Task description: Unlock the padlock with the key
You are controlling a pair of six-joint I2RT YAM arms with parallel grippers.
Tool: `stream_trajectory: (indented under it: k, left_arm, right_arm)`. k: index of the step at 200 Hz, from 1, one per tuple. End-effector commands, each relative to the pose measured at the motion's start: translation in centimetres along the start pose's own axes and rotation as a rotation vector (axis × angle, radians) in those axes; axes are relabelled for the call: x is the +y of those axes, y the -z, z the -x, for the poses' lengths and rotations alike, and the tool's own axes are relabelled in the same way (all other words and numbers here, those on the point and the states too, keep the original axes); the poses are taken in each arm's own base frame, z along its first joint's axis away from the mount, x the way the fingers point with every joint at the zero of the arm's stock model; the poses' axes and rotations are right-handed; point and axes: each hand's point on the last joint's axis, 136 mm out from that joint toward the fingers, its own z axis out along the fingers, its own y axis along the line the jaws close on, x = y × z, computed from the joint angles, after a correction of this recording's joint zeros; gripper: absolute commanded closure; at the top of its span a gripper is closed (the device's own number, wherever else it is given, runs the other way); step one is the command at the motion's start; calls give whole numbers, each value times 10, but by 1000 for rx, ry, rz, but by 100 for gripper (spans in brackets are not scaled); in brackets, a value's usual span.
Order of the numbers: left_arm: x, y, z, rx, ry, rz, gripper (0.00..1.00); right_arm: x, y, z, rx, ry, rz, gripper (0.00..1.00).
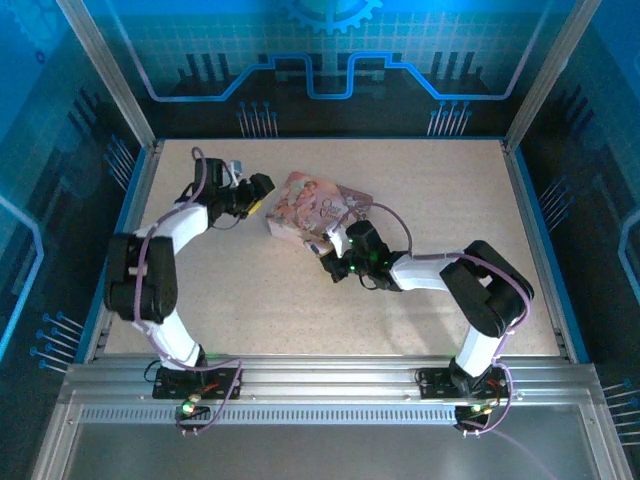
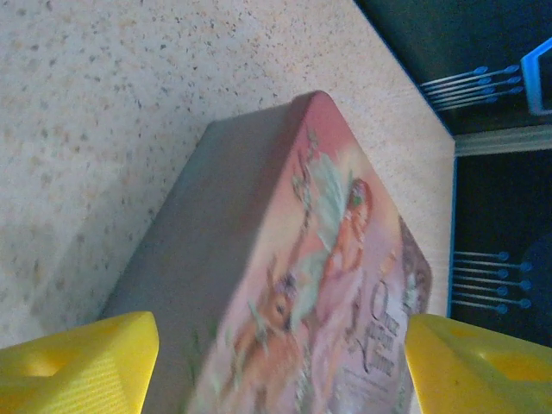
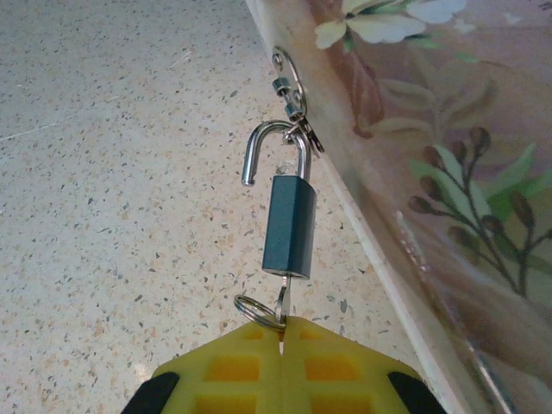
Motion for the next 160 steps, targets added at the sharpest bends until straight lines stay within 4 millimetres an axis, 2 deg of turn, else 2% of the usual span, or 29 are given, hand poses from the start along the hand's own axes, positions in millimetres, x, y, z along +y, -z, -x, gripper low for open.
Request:
stream_trajectory:
  k: [1, 19, 46, 71, 85, 160]
  left_arm:
    - [3, -14, -2, 97, -48, -27, 24]
    - [6, -24, -2, 131, -51, -28, 25]
    - [14, -35, -13, 186, -49, -6, 30]
    - [26, -43, -26, 198, -35, 24, 38]
    - [30, -45, -34, 201, -20, 26, 42]
    - [25, -36, -77, 196, -35, 35, 52]
  right_arm:
    - [-1, 5, 1, 23, -43, 11, 100]
    - [-3, 5, 1, 35, -59, 3, 100]
    - [-3, 5, 3, 35, -73, 10, 100]
    - [-3, 7, 6, 27, -89, 15, 100]
    - [-2, 10, 0, 50, -107, 22, 100]
    - [-7, 27, -5, 37, -206, 57, 100]
